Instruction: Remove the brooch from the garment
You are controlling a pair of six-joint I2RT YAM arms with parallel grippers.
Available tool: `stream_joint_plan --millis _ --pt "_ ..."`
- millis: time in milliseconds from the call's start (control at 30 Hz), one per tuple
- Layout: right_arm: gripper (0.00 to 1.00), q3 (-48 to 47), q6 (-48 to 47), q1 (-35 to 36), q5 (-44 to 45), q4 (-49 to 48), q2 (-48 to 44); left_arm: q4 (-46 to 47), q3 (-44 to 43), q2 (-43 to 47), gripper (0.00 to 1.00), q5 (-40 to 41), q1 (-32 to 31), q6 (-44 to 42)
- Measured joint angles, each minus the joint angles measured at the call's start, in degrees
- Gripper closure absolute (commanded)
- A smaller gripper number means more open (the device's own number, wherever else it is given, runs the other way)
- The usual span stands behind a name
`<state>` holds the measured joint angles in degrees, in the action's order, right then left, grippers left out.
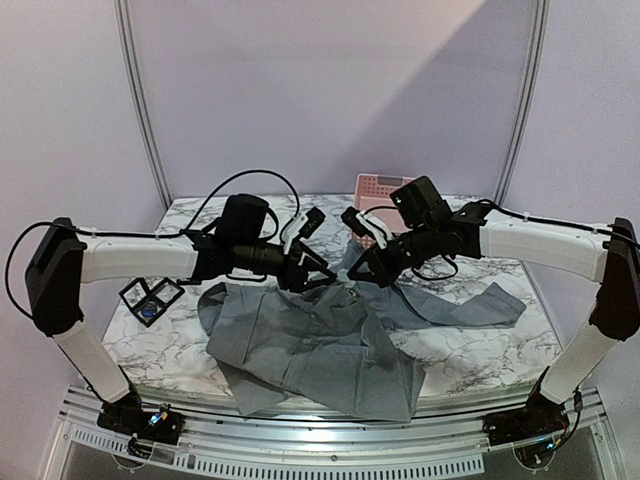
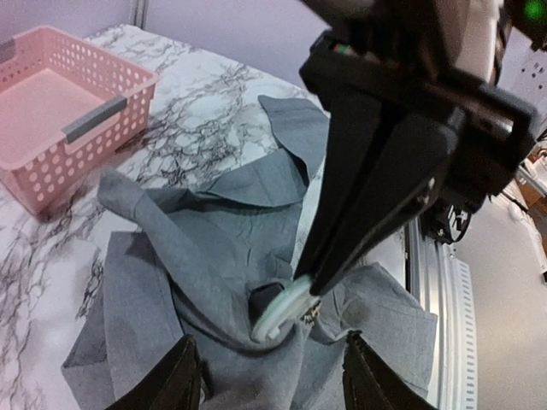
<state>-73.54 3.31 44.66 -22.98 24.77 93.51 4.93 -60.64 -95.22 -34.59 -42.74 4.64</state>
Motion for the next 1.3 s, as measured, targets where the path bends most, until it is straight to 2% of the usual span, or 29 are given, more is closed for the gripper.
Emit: stream_joint_plan --millis 100,367,967,1300 --pt "1.00 -0.5 -0.7 0.0 -1.1 1.1 0.2 2.0 -2.3 -1.8 0.46 -1.4 -0.1 1.4" --pt "1.00 -1.0 -1.4 -0.1 -2.5 2.2 0.6 5.0 -4.5 -4.1 0.63 -4.2 -0.8 3.5" --pt "1.00 -1.0 -2.2 -0.4 -3.0 2.9 0.6 3.4 -4.6 -6.8 0.73 -7.6 -1.0 3.3" --pt "1.00 -1.0 -2.2 -0.5 -3.5 3.8 0.6 1.1 -5.5 -7.2 0.89 -8.0 -1.0 1.7"
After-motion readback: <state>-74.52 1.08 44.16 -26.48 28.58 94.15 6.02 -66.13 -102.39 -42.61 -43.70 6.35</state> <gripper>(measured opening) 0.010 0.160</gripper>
